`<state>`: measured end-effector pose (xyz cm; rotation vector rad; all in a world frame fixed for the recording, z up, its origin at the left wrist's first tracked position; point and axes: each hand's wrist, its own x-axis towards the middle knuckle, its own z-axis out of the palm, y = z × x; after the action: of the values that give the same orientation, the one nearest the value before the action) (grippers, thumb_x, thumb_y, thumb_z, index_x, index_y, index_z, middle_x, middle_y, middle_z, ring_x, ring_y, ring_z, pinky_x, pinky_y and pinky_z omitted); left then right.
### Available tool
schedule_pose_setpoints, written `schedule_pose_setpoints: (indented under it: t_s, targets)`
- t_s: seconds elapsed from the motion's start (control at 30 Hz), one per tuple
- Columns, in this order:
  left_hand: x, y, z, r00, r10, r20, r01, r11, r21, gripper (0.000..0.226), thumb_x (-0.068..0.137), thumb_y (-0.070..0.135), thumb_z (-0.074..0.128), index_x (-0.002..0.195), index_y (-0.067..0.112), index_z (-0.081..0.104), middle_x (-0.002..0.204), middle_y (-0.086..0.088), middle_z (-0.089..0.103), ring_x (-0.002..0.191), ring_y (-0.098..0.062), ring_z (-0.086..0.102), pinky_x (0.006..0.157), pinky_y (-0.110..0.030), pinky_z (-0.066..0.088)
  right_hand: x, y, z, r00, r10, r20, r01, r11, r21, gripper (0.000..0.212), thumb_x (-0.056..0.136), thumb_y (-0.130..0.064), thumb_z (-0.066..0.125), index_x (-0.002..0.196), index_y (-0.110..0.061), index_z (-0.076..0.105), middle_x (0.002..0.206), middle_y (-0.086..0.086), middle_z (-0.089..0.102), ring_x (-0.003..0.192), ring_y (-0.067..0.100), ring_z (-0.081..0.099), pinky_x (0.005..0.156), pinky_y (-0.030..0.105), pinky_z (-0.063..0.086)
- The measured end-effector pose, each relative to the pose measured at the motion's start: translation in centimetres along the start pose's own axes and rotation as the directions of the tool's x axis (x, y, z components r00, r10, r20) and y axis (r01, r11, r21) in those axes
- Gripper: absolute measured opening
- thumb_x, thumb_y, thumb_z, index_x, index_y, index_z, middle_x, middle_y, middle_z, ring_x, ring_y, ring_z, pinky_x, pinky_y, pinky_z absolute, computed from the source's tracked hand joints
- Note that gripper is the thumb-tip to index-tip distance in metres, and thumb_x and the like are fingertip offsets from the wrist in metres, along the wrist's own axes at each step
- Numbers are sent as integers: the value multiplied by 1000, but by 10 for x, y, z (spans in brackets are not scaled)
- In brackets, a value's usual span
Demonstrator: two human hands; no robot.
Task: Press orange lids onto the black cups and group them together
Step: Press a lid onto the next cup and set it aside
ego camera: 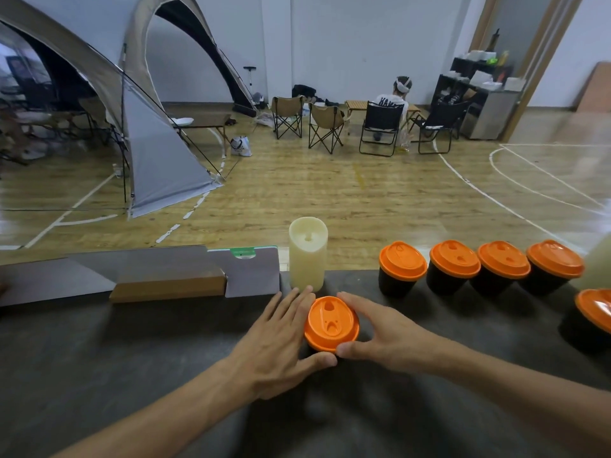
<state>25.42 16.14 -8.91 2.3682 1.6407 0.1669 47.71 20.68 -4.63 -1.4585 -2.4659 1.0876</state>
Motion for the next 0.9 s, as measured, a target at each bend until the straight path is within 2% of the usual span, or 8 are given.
schedule_pose_setpoints:
  t_s: [0.17,0.3,0.4,0.5,0.6,0.67,0.73,0.9]
  targets:
    - [2,4,2,998,-53,34,60,973,-223,94,88,83,30,156,36,-13,166,17,-12,146,5,-19,118,-22,-12,-2,-2,-4,997,-69,-42,54,955,-293,106,77,-74,61,159,-30,12,167,-13,4,152,6,-2,125,38,8]
    - [5,19,10,988,-153,0,137,890,-435,96,87,74,47,157,37,-7,167,16,0,152,-4,-6,121,-30,-6,-4,-2,-6,992,-122,-31,94,883,-459,109,72,-82,44,159,-26,9,167,-10,2,151,4,-10,124,32,-4]
    - [7,30,10,973,-231,8,200,821,-534,100,83,67,51,159,32,-5,167,13,4,153,-10,-2,121,-33,-5,-2,-2,-7,991,-130,-15,104,853,-512,109,74,-82,43,160,-24,8,167,-7,1,151,5,-11,123,31,-8]
    - [6,33,8,968,-251,27,212,752,-624,88,87,59,45,158,34,-2,166,12,9,152,-10,3,122,-35,-4,-1,-4,-9,992,-129,12,117,855,-506,111,71,-82,40,160,-24,7,167,-6,1,151,6,-11,124,33,-6]
    - [5,26,-1,971,-234,54,215,749,-626,73,93,50,34,159,33,7,163,11,23,150,-8,14,119,-29,-6,1,-4,-11,991,-132,32,130,858,-496,114,66,-84,36,160,-24,7,167,-7,0,151,6,-11,124,32,-6]
    - [8,16,-7,967,-247,64,232,748,-622,57,101,42,39,156,35,24,148,13,43,143,-8,33,126,-39,12,2,-3,-12,991,-130,36,131,864,-485,112,70,-82,40,160,-24,8,167,-7,1,151,6,-10,124,32,-5]
    - [13,7,-14,969,-242,57,222,738,-638,45,101,36,48,146,38,44,136,16,57,127,-2,51,115,-41,39,4,-2,-12,990,-135,33,134,872,-471,108,75,-79,49,160,-25,9,167,-7,3,152,7,-9,124,33,-4]
    - [34,-4,-38,979,-175,107,206,824,-528,29,100,22,57,126,29,67,116,10,71,104,-1,65,96,-28,54,7,0,-12,990,-137,34,137,882,-450,105,79,-74,58,160,-26,10,167,-8,5,152,7,-6,125,35,-1]
